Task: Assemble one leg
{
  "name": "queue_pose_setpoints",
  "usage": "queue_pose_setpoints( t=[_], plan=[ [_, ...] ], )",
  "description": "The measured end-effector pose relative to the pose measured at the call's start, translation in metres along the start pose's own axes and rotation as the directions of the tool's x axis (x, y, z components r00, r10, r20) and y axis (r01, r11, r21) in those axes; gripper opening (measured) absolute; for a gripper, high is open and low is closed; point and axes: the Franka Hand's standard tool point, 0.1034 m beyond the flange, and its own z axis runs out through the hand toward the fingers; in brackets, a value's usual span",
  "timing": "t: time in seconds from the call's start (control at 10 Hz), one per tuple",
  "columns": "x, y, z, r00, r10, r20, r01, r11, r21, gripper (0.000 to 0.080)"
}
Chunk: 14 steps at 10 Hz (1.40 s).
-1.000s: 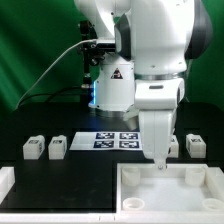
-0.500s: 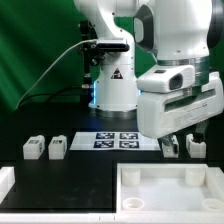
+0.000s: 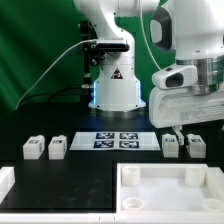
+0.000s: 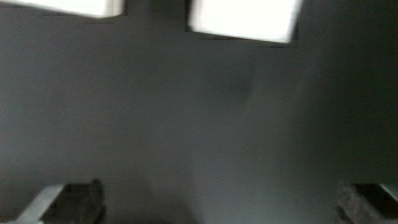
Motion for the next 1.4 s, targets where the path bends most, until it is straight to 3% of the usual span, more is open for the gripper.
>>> queue_pose_setpoints(
  t=[0.2, 0.4, 0.7, 0.8, 1.0, 1.2, 1.4],
  plan=[
    [-0.005, 0.001, 0.001, 0.998, 0.002, 0.069, -0.002, 1.000, -0.005, 0.0648],
    [-0.017, -0.009, 0.003, 0.948, 0.061, 0.313, -0.053, 0.998, -0.032, 0.0648],
    [-0.024, -0.020, 0.001, 0.774, 0.084, 0.627, -0.077, 0.996, -0.039, 0.0648],
    [-0.022, -0.022, 0.008, 0.746, 0.070, 0.662, -0.067, 0.997, -0.031, 0.0648],
    [-0.031, -0.021, 0.007, 0.610, 0.063, 0.790, -0.061, 0.998, -0.033, 0.0648],
    [-0.025, -0.021, 0.013, 0.616, 0.064, 0.785, -0.066, 0.997, -0.029, 0.0648],
    [-0.040, -0.018, 0.023, 0.600, 0.071, 0.797, -0.070, 0.997, -0.036, 0.0648]
  ],
)
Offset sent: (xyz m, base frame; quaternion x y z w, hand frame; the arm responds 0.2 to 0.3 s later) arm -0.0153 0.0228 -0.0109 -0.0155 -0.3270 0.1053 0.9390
